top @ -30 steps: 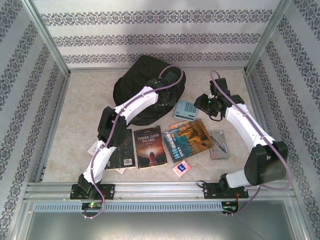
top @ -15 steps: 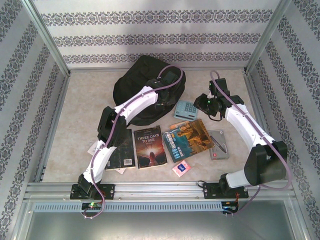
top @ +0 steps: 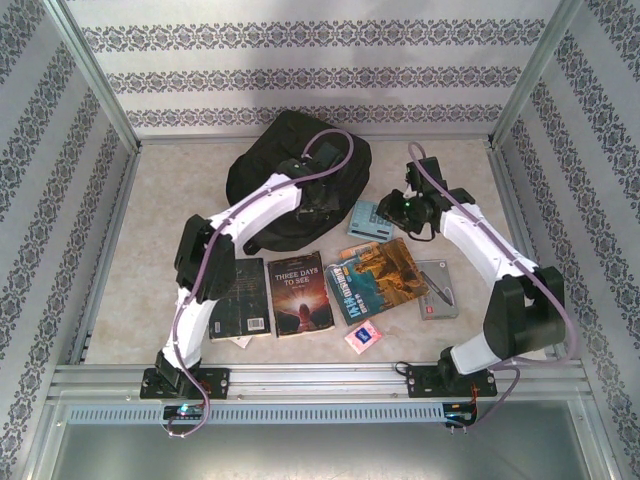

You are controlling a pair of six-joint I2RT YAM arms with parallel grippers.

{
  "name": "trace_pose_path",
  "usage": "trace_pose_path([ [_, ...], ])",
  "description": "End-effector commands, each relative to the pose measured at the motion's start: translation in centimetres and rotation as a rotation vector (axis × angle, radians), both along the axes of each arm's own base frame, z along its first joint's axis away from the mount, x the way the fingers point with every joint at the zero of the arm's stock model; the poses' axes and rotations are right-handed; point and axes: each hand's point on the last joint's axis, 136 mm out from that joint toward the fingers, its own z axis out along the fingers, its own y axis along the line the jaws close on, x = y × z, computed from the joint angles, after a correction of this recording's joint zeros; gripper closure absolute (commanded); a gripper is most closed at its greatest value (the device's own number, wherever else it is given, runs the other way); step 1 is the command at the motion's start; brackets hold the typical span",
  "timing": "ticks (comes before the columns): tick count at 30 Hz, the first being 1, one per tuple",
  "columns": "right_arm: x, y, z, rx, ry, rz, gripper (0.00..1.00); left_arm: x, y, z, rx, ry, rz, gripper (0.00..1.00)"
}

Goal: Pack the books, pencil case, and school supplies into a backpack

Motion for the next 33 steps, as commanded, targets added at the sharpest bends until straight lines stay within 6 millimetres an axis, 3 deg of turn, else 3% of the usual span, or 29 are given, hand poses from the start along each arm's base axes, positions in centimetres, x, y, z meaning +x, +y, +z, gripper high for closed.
trace_pose_path([
  [1,1.5,2.2,1.1,0.084,-0.020,0.009,0.62,0.4,1.3,2.8,-0.024,-0.072,0.016,1.00],
  [7,3.0,5.6,0.1,0.164,0.015,0.029,0.48,-0.3,2.0,2.1,-0.044,-0.057,0.027,1.00],
  [13,4.0,8.6,-1.4,0.224,0.063,0.038,0.47,-1.0,1.8,1.3,-0.093,-0.035,0.043,1.00],
  [17,4.4,10.7,-2.4,0.263,0.091,0.037,0.36,-1.2,2.3,1.3,-0.102,-0.038,0.066,1.00],
  [22,6.0,12.6,-4.0,0.343,0.116,0.008,0.33,-1.4,2.7,1.3,-0.149,-0.034,0.088,1.00],
  [26,7.1,13.4,-4.9,0.367,0.117,-0.003,0.47,-1.8,3.1,1.4,-0.162,-0.035,0.096,1.00],
  [33,7.8,12.2,-6.3,0.318,0.120,-0.038,0.99,-2.4,5.2,1.3,-0.180,-0.027,0.146,1.00],
])
